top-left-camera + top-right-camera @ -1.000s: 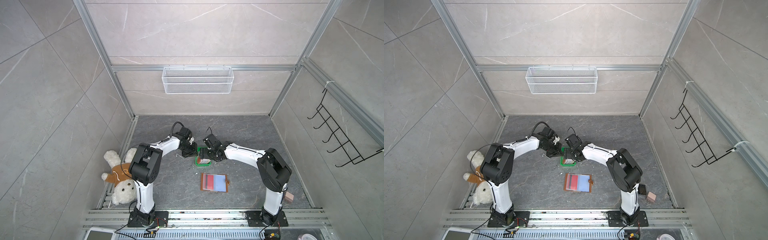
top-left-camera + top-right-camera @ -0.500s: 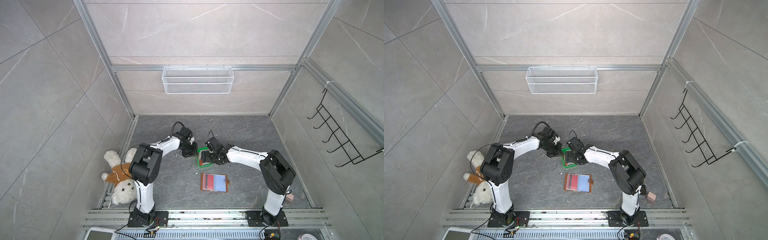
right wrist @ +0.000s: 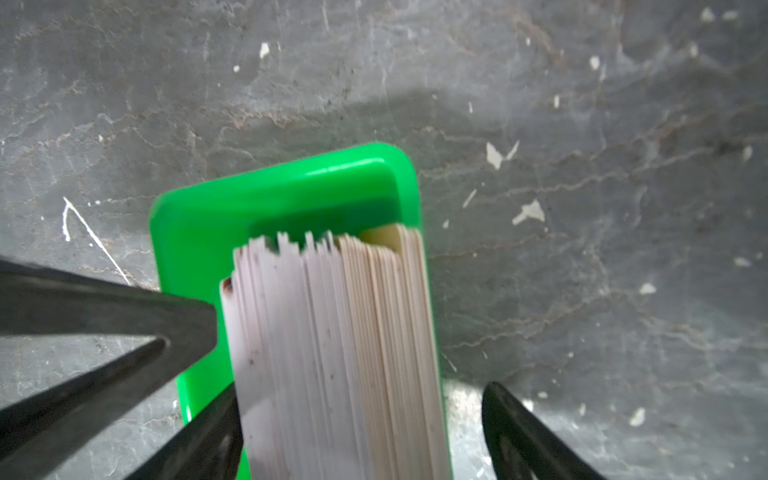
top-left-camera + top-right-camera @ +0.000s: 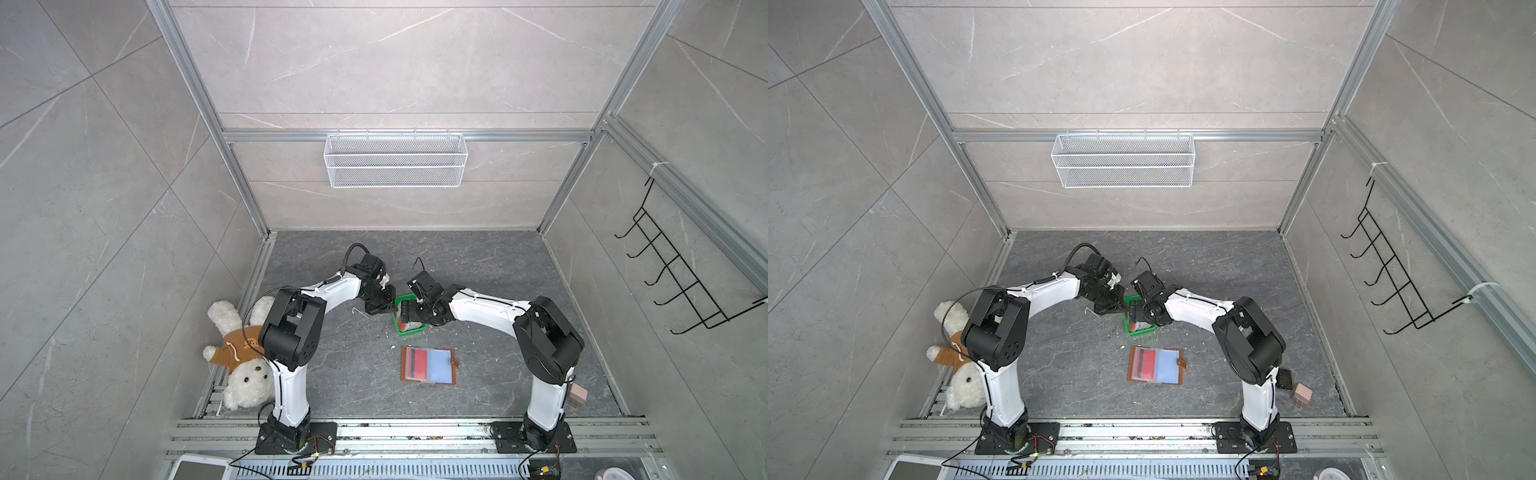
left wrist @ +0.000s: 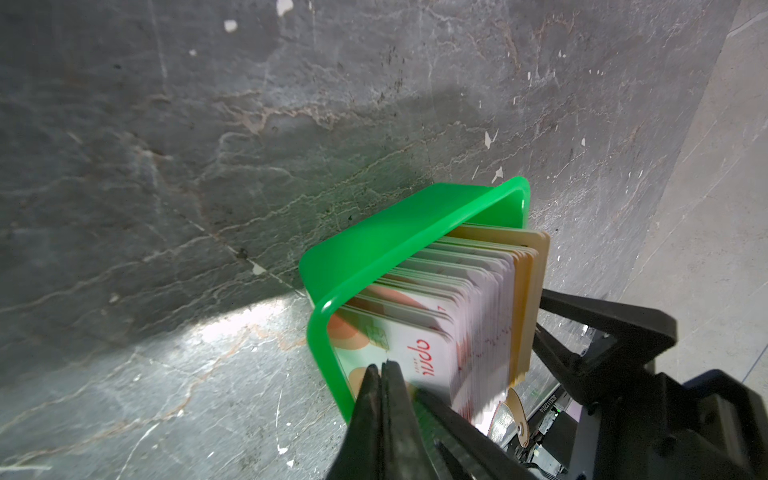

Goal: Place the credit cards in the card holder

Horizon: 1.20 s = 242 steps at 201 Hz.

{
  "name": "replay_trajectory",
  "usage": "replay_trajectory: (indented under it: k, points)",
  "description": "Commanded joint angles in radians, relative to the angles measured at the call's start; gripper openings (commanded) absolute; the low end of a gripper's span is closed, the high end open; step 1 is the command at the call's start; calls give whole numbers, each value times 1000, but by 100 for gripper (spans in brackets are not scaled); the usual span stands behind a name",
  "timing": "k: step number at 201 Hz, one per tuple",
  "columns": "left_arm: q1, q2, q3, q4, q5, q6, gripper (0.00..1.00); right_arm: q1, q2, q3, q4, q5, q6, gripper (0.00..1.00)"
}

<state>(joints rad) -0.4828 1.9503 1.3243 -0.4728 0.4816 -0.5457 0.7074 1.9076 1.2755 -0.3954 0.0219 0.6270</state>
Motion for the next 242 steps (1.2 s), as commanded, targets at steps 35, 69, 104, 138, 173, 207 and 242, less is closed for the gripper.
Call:
replay_trajectory:
  k: [35,69,104,138,173,207,242]
  points:
    - [-2,7,34,-41,-3,22,0,-9,-10,2,-43,8,-55,88]
    - [-3,8,35,-40,-3,21,0,-10,-52,-52,-49,0,-70,87]
    - [-3,13,35,-40,-1,22,0,-10,-77,-81,-51,28,-70,88]
    - [-4,17,35,-42,-1,23,0,-12,-79,-64,-45,52,-65,87]
    - [-5,22,37,-42,5,23,0,-25,-57,-25,-39,42,-72,87]
    - [-11,28,41,-42,12,25,0,-40,-19,12,-33,8,-87,87]
    - [-11,26,44,-37,19,27,0,-40,7,42,-36,-13,-102,86]
